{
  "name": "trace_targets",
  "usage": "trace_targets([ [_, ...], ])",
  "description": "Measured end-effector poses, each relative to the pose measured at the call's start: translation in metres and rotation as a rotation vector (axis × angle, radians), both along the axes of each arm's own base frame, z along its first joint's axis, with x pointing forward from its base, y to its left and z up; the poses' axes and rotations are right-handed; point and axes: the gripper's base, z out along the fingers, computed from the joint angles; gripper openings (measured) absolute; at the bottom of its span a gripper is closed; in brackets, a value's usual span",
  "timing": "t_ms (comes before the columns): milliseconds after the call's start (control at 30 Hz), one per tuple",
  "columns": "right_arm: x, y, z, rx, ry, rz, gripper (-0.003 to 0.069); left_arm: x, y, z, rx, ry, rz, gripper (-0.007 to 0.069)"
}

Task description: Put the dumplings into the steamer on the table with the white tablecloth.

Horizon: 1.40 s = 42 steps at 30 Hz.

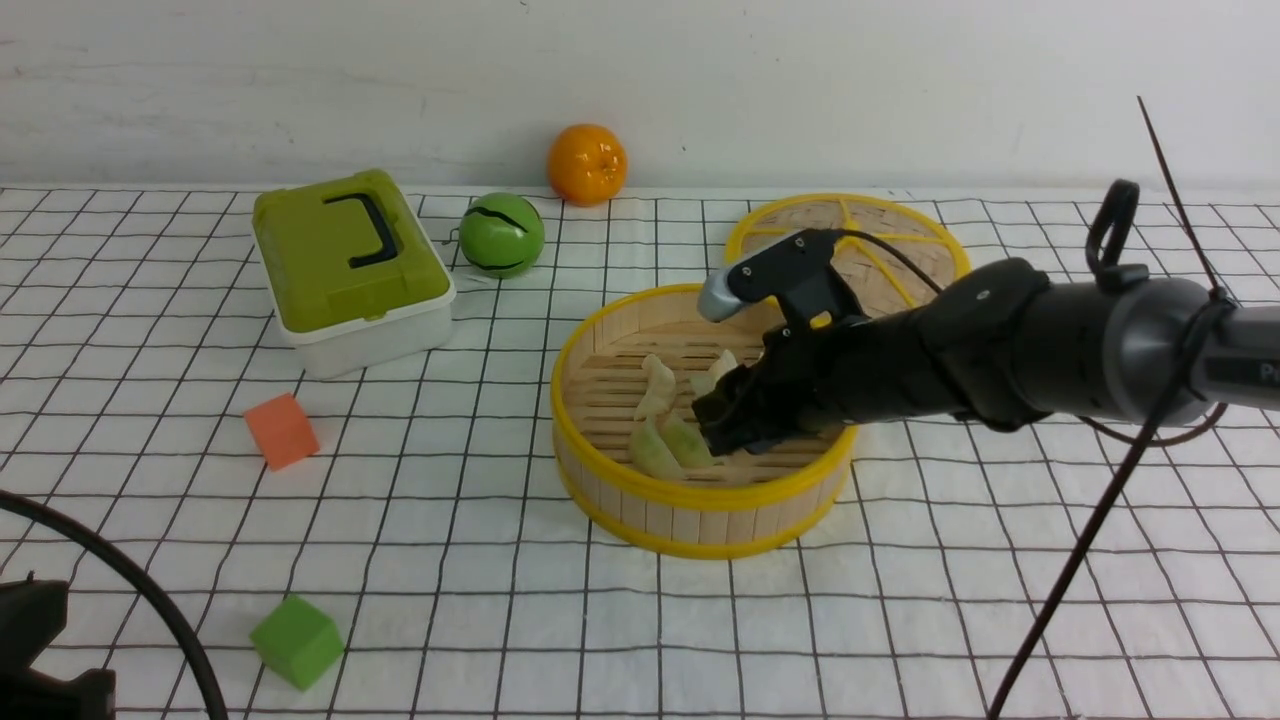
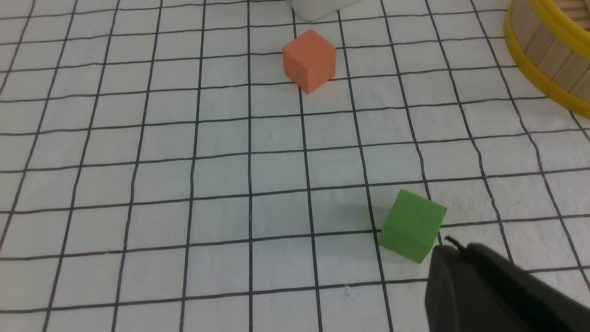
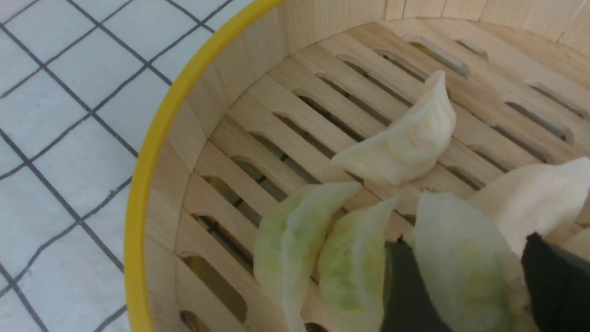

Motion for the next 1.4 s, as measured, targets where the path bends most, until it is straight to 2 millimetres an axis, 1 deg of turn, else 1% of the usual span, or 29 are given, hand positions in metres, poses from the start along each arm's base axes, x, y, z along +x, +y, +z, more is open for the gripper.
trace_targets([
  [100, -0.002, -0.001, 0.008, -0.006, -0.023, 0.01, 0.0386, 0.0, 0.0, 0.0, 0.0, 0.0, 0.0, 0.0003],
  [133, -0.002, -0.001, 0.01, -0.005, -0.026, 0.01, 0.0391, 0.0, 0.0, 0.0, 0.0, 0.0, 0.0, 0.0003],
  [233, -0.004, -0.003, 0.025, 0.003, -0.068, -0.001, 0.0433, 0.0, 0.0, 0.0, 0.0, 0.0, 0.0, 0.0003],
  [300, -0.004, -0.004, 0.032, 0.006, -0.087, -0.009, 0.0447, 0.0, 0.0, 0.0, 0.0, 0.0, 0.0, 0.0003],
  [333, -0.005, -0.006, 0.039, 0.01, -0.105, -0.015, 0.0458, 0.0, 0.0, 0.0, 0.0, 0.0, 0.0, 0.0003],
  [367, -0.006, -0.006, 0.041, 0.012, -0.11, -0.016, 0.0458, 0.0, 0.0, 0.0, 0.0, 0.0, 0.0, 0.0003],
  [467, -0.011, -0.013, 0.065, 0.031, -0.161, -0.023, 0.0444, 0.0, 0.0, 0.0, 0.0, 0.0, 0.0, 0.0006],
  [500, -0.013, -0.017, 0.076, 0.039, -0.185, -0.026, 0.0424, 0.0, 0.0, 0.0, 0.0, 0.0, 0.0, 0.0007],
  [533, -0.017, -0.023, 0.092, 0.048, -0.219, -0.026, 0.0388, 0.0, 0.0, 0.0, -0.001, -0.002, -0.002, 0.0008],
  [567, -0.019, -0.025, 0.098, 0.052, -0.23, -0.024, 0.0372, 0.0, 0.0, 0.0, -0.001, -0.003, -0.002, 0.0008],
  [600, -0.025, -0.03, 0.113, 0.061, -0.261, -0.016, 0.0337, 0.0, 0.0, 0.0, -0.003, -0.005, -0.004, 0.0008],
  [633, -0.035, -0.041, 0.136, 0.07, -0.302, -0.005, 0.025, 0.0, -0.001, 0.001, -0.007, -0.011, -0.009, 0.0008],
  [700, -0.054, -0.063, 0.172, 0.073, -0.364, 0.0, 0.0121, 0.001, -0.002, 0.002, -0.013, -0.021, -0.018, 0.0008],
  [733, -0.062, -0.072, 0.183, 0.059, -0.378, 0.008, 0.006, 0.001, -0.002, 0.002, -0.016, -0.024, -0.021, 0.0008],
  [767, -0.064, -0.077, 0.186, 0.054, -0.383, 0.002, 0.005, 0.001, -0.002, 0.002, -0.016, -0.025, -0.022, 0.0008],
  [800, -0.077, -0.094, 0.204, 0.019, -0.417, -0.013, 0.0, 0.001, -0.003, 0.002, -0.018, -0.028, -0.024, 0.0008],
  [867, -0.099, -0.127, 0.229, -0.043, -0.469, -0.098, -0.0019, 0.001, -0.003, 0.002, -0.019, -0.03, -0.026, 0.0008],
  [900, -0.101, -0.13, 0.231, -0.044, -0.474, -0.106, -0.0019, 0.001, -0.003, 0.002, -0.019, -0.03, -0.026, 0.0008],
  [933, -0.111, -0.155, 0.241, -0.069, -0.475, -0.206, -0.0019, 0.001, -0.003, 0.002, -0.019, -0.03, -0.026, 0.0011],
  [967, -0.12, -0.174, 0.246, -0.074, -0.462, -0.293, -0.0018, 0.001, -0.003, 0.002, -0.019, -0.03, -0.026, 0.0012],
  [1000, -0.125, -0.185, 0.248, -0.074, -0.44, -0.349, -0.0018, 0.001, -0.003, 0.002, -0.019, -0.03, -0.026, 0.0013],
  [1033, -0.128, -0.188, 0.249, -0.07, -0.434, -0.371, -0.0018, 0.001, -0.003, 0.002, -0.019, -0.03, -0.026, 0.0013],
  [1067, -0.137, -0.209, 0.251, -0.065, -0.387, -0.484, -0.0015, 0.001, -0.003, 0.002, -0.019, -0.03, -0.026, 0.0015],
  [1100, -0.138, -0.213, 0.251, -0.049, -0.375, -0.516, -0.0015, 0.001, -0.003, 0.002, -0.019, -0.03, -0.026, 0.0015],
  [1133, -0.145, -0.225, 0.251, -0.029, -0.334, -0.601, -0.0014, 0.001, -0.003, 0.002, -0.019, -0.03, -0.026, 0.0017],
  [1200, -0.151, -0.235, 0.249, 0.035, -0.267, -0.712, -0.0013, 0.001, -0.003, 0.002, -0.019, -0.03, -0.026, 0.002],
  [1233, -0.153, -0.237, 0.247, 0.062, -0.238, -0.746, -0.0013, 0.001, -0.003, 0.002, -0.019, -0.03, -0.026, 0.002],
  [1300, -0.155, -0.234, 0.243, 0.086, -0.169, -0.764, -0.0011, 0.001, -0.003, 0.002, -0.019, -0.03, -0.026, 0.002],
  [1400, -0.156, -0.22, 0.237, 0.057, -0.093, -0.707, -0.0012, 0.001, -0.003, 0.002, -0.019, -0.03, -0.026, 0.0024],
])
